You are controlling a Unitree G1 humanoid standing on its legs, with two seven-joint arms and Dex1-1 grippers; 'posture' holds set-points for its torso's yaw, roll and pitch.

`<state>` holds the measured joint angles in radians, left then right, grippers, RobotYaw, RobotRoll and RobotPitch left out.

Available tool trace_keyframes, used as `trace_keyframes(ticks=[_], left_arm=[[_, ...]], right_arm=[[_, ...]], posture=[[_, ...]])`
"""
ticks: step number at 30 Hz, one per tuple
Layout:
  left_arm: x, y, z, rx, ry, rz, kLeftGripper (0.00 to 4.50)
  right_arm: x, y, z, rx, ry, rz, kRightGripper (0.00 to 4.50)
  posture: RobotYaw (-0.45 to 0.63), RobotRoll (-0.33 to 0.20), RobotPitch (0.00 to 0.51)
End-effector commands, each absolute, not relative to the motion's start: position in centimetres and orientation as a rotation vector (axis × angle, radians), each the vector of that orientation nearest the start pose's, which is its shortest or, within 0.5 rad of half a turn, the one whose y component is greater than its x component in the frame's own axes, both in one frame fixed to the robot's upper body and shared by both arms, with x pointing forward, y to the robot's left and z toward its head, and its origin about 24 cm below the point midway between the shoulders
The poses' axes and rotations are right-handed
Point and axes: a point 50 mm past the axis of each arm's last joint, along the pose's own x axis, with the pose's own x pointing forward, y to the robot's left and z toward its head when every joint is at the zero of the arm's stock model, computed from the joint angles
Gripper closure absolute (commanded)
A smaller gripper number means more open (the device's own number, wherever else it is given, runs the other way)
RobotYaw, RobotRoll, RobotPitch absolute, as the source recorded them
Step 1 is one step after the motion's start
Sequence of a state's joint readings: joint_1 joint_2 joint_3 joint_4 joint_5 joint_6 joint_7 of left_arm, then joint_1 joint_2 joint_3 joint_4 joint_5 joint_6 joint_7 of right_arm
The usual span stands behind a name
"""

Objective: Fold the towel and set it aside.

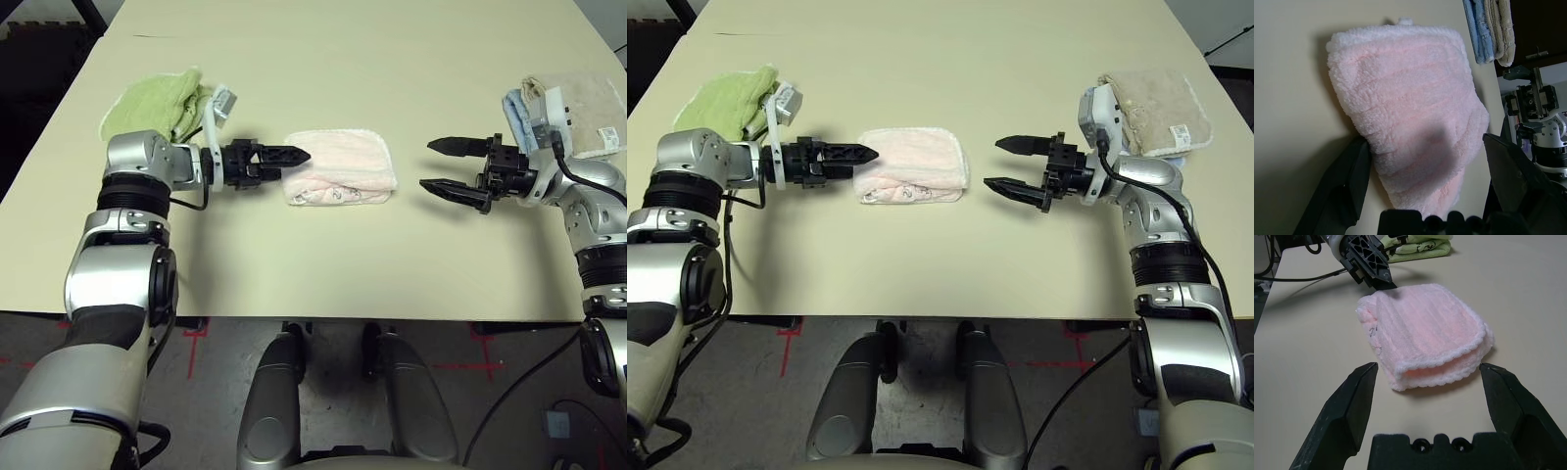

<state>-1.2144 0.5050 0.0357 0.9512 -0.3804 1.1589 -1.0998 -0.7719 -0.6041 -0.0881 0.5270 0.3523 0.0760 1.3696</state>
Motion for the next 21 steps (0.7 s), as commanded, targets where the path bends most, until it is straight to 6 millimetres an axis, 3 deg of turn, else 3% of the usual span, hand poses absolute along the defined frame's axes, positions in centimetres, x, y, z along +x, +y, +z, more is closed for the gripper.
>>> trace_keyframes(ticks=[1,6,8,11,19,21], left_arm=[[36.7,16.6,17.1,-0.536,0.848,-0.925,0.03],[36.8,16.0,17.0,-0.528,0.850,-0.940,0.03],[36.9,15.8,17.0,-0.525,0.845,-0.945,0.39],[37.0,15.3,17.4,-0.551,0.822,-0.969,1.33],[37.2,14.7,17.9,-0.583,0.791,-0.983,4.43],[37.4,14.7,18.1,-0.600,0.769,-0.974,4.47]], right_arm=[[33.4,-22.6,19.6,-0.283,-0.116,1.171,0.00],[33.4,-22.8,19.5,-0.284,-0.116,1.163,0.00],[33.4,-22.8,19.5,-0.283,-0.117,1.162,0.00],[33.4,-22.8,19.4,-0.284,-0.116,1.160,0.00],[33.6,-23.0,19.1,-0.285,-0.114,1.154,0.00],[33.6,-23.2,19.0,-0.286,-0.112,1.152,0.00]], posture=[[-0.10,0.000,0.279],[-0.10,0.000,0.279],[-0.10,0.000,0.279],[-0.10,0.000,0.280],[-0.10,0.000,0.279],[-0.10,0.000,0.279]])
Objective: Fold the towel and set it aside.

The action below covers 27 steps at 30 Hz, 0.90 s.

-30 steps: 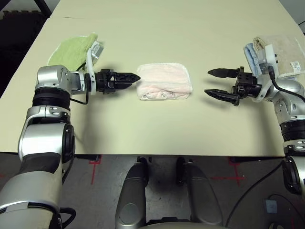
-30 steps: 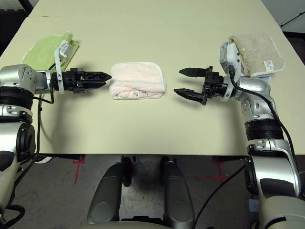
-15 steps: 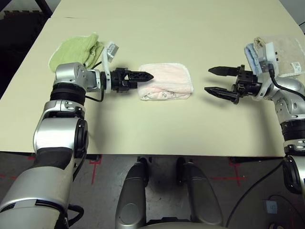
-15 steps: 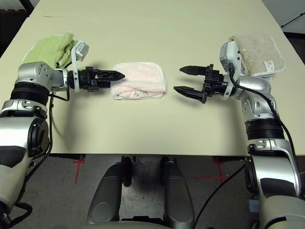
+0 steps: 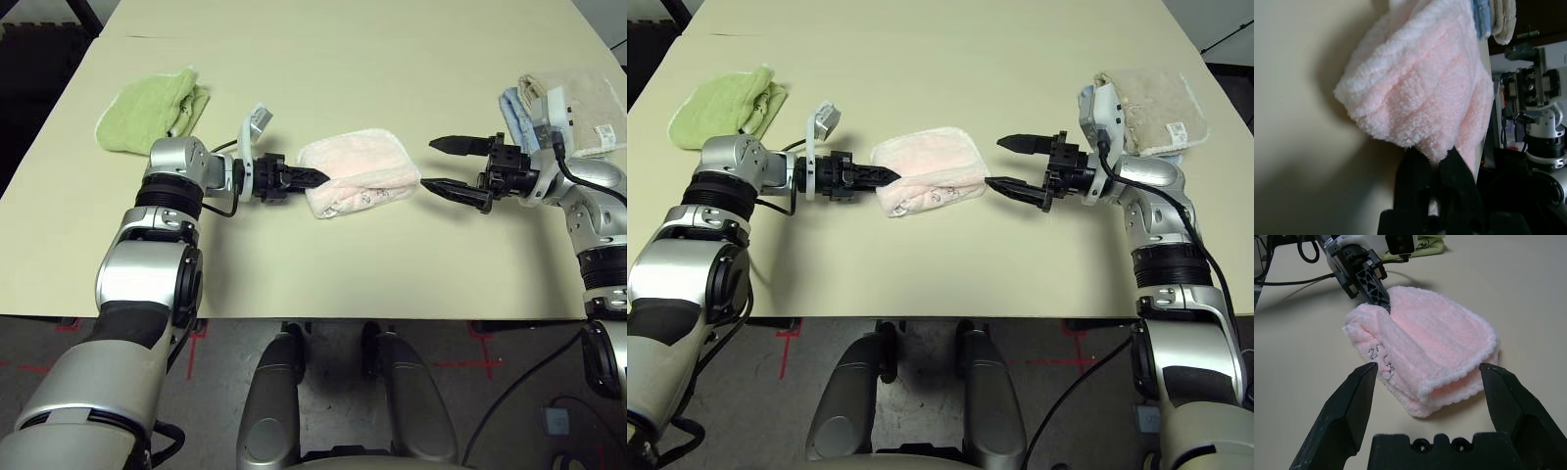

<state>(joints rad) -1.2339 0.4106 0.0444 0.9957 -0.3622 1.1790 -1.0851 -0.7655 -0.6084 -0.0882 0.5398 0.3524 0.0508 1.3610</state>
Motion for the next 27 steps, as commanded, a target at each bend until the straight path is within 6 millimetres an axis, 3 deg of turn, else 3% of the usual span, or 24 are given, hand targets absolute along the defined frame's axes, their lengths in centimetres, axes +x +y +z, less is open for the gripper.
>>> trace_keyframes(ticks=[1,6,10,17,22,27], left_arm=[[37.4,14.7,18.1,-0.606,0.760,-0.970,4.47],[37.7,15.7,19.2,-0.633,0.694,-0.947,4.47],[37.6,17.5,21.1,-0.613,0.584,-0.943,4.47],[36.5,18.0,24.9,-0.626,0.362,-0.987,4.47],[36.3,19.9,27.7,-0.580,0.215,-0.913,4.47],[37.8,22.1,30.2,-0.557,0.039,-0.757,4.47]], right_arm=[[33.6,-23.2,19.0,-0.286,-0.111,1.151,0.00],[33.6,-23.4,18.9,-0.287,-0.110,1.143,0.00],[33.8,-23.3,19.0,-0.285,-0.126,1.137,0.00],[34.1,-22.2,18.9,-0.259,-0.159,1.154,0.00],[34.4,-21.6,19.0,-0.250,-0.169,1.162,0.00],[34.6,-21.2,18.8,-0.243,-0.171,1.173,0.00]], posture=[[-0.10,0.000,0.279],[-0.09,0.000,0.276],[-0.09,0.000,0.272],[-0.05,0.000,0.264],[-0.03,0.000,0.263],[-0.01,0.000,0.260]])
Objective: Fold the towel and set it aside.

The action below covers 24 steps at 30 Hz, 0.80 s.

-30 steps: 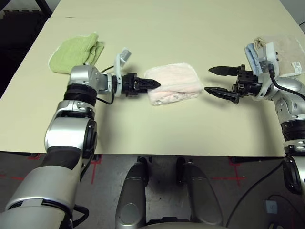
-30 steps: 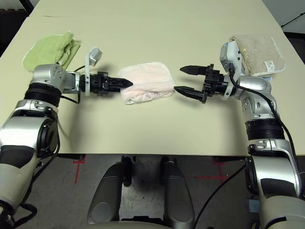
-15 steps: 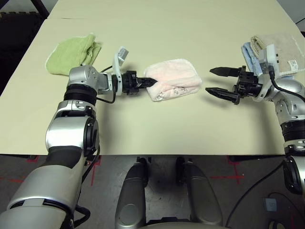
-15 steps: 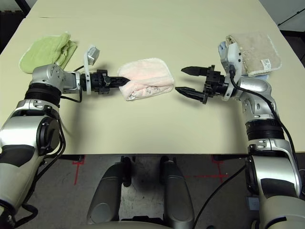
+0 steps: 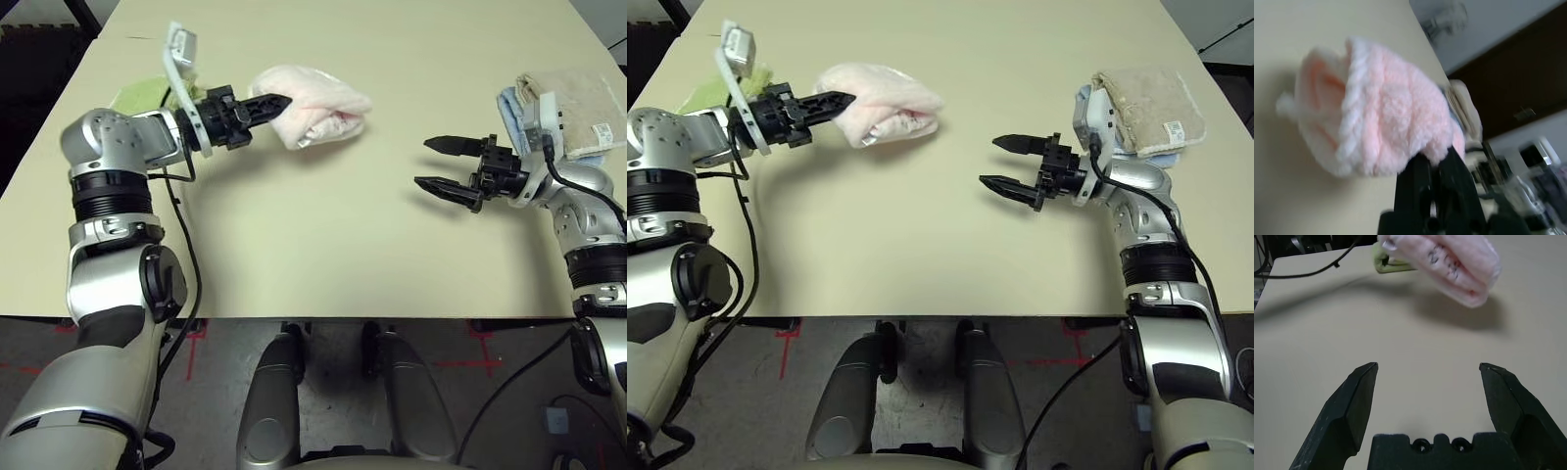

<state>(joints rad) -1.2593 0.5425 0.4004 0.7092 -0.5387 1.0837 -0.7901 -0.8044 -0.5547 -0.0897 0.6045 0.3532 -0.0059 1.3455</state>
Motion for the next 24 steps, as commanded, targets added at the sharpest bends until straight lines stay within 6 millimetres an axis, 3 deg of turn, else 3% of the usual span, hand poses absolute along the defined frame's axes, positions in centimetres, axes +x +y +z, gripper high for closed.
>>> trace_keyframes(ticks=[1,6,12,18,24], left_arm=[[38.1,22.6,30.5,-0.551,0.010,-0.719,4.47],[38.8,25.6,31.1,-0.511,-0.085,-0.526,4.47],[38.5,28.9,30.0,-0.484,-0.111,-0.344,4.47],[37.5,31.7,29.9,-0.537,-0.181,-0.253,4.47],[36.7,33.2,29.9,-0.552,-0.208,-0.221,4.47]], right_arm=[[34.7,-21.1,18.8,-0.241,-0.172,1.175,0.00],[34.5,-21.0,19.0,-0.242,-0.186,1.173,0.00],[34.2,-21.2,19.3,-0.231,-0.203,1.154,0.00],[34.3,-20.9,19.7,-0.173,-0.229,1.125,0.00],[34.4,-19.8,19.8,-0.132,-0.243,1.153,0.00]], posture=[[-0.02,0.000,0.260],[-0.03,0.000,0.257],[-0.04,0.000,0.259],[-0.05,0.000,0.266],[-0.02,0.000,0.272]])
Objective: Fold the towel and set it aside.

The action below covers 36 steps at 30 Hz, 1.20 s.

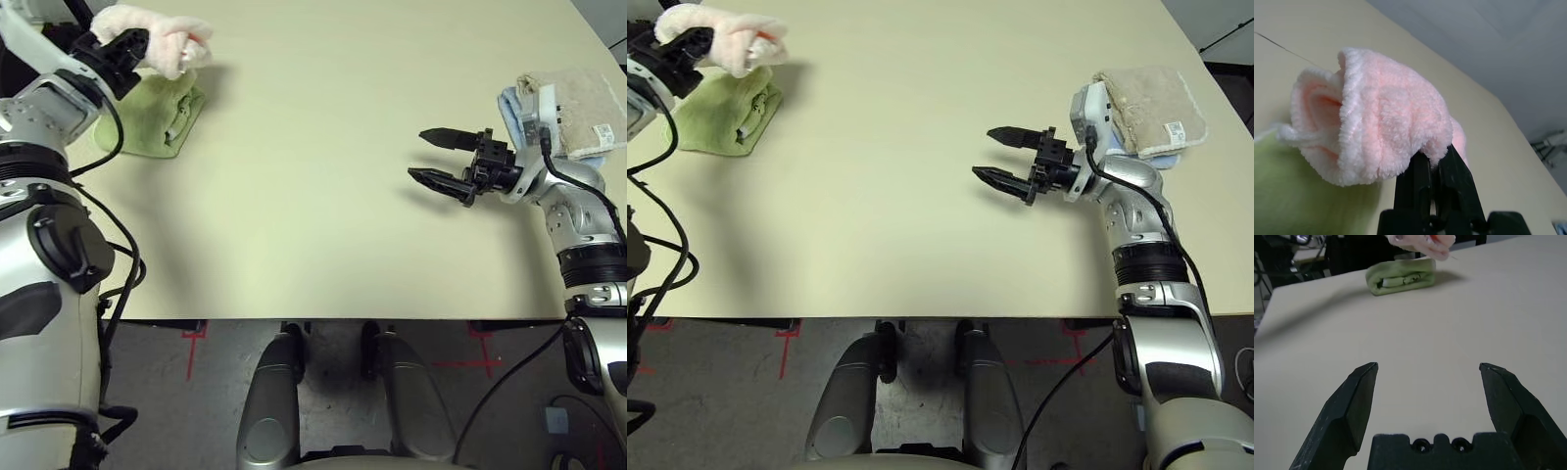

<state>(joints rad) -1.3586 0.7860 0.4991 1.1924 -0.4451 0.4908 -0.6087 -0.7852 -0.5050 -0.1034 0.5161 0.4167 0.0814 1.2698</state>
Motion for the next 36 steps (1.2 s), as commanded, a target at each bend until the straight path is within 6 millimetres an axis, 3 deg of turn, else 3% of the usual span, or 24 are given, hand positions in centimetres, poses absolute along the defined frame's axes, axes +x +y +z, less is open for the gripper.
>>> trace_keyframes(ticks=[1,7,18,31,36], left_arm=[[36.6,33.4,29.9,-0.556,-0.217,-0.215,4.47],[36.3,34.1,30.1,-0.587,-0.290,-0.179,4.47],[36.0,34.1,29.3,-0.654,-0.267,-0.236,4.47],[33.5,36.4,26.7,-0.743,-0.112,-0.247,4.47],[32.9,37.0,24.7,-0.801,-0.019,-0.214,4.47]], right_arm=[[34.4,-19.7,19.8,-0.134,-0.242,1.154,0.00],[34.4,-19.8,19.9,-0.143,-0.237,1.159,0.00],[34.3,-19.9,19.9,-0.155,-0.227,1.160,0.00],[34.4,-19.9,19.8,-0.171,-0.217,1.165,0.00],[34.5,-19.8,19.8,-0.178,-0.216,1.170,0.00]], posture=[[-0.02,0.000,0.272],[-0.03,0.000,0.275],[-0.03,0.000,0.275],[-0.02,0.000,0.278],[-0.02,0.000,0.276]])
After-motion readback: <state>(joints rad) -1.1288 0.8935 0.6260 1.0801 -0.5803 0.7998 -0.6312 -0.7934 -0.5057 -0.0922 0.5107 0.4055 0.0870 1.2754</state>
